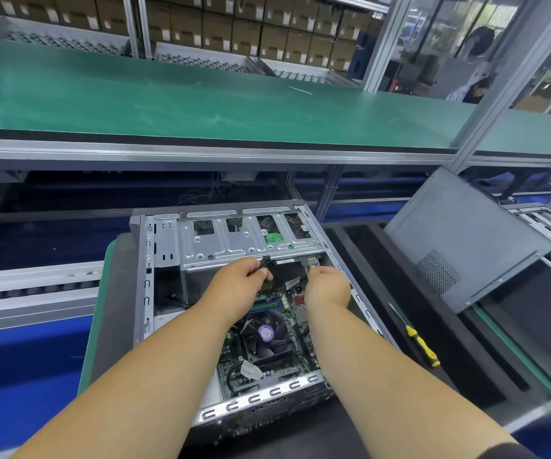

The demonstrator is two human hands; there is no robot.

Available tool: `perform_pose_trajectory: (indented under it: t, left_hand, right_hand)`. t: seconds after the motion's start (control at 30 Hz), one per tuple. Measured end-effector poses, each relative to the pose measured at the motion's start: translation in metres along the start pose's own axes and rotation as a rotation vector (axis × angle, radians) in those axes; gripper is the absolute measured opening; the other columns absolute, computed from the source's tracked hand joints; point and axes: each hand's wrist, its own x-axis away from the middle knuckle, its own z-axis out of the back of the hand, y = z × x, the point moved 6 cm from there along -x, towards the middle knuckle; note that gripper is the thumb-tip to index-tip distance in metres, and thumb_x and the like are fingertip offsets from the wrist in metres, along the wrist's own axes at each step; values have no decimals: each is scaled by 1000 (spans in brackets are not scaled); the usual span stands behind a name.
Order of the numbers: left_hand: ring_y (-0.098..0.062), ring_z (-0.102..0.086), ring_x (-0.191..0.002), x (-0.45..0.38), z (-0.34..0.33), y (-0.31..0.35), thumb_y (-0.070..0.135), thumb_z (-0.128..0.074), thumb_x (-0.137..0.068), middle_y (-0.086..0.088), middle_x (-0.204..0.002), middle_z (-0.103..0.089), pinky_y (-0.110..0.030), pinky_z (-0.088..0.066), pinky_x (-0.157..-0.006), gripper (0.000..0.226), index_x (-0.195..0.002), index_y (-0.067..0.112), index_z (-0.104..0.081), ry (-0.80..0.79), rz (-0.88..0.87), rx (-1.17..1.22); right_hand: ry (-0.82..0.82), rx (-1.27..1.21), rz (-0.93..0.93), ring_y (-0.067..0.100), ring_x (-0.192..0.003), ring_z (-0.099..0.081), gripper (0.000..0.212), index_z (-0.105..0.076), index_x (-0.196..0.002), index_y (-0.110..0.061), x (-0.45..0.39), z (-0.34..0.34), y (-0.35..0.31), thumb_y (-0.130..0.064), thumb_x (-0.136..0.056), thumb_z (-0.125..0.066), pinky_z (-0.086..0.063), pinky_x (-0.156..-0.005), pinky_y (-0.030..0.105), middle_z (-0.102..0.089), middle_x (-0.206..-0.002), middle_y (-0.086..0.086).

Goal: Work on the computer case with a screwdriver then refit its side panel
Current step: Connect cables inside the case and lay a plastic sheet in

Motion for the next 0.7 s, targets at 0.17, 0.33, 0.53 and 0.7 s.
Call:
perform_pose_trajectory:
  t: [0.17, 0.33, 0.53, 0.7]
  left_hand:
    - [-9, -48, -58, 1, 1, -1, 32, -48, -97, 11, -71, -57, -25, -36, -56, 25, -82, 31, -68, 7, 4, 20]
    - [-10, -48, -58, 2, 0, 0, 31, -48, -97, 9, -72, -57, -24, -36, -56, 25, -83, 30, -69, 12, 8, 21]
    - [-9, -48, -58, 1, 0, -1, 30, -48, -98, 9, -72, -57, -24, -36, -55, 25, -83, 29, -68, 16, 19, 23]
    - [-9, -51, -61, 1, 0, -2, 31, -48, -97, 10, -73, -59, -23, -37, -56, 25, -83, 30, -68, 13, 22, 12]
  right_hand:
    - [-21, 25, 55, 28, -76, -55, 26, -72, -103, -10, -1, 0, -3, -18, -100, -48, -37, -60, 24, -69, -90, 13]
    - [3, 126, 131, 34, -93, -64, 30, -64, -111, -3, 0, -5, -9, -20, -105, -40, -43, -72, 31, -70, -103, 18]
    - [62, 216, 214, 31, -80, -58, 24, -52, -92, -10, 1, -7, -12, -23, -106, -37, -38, -67, 30, -66, -91, 16]
    - [56, 262, 218, 32, -85, -63, 24, -50, -96, -7, -1, -11, -15, -23, -107, -37, -38, -64, 30, -68, -96, 19]
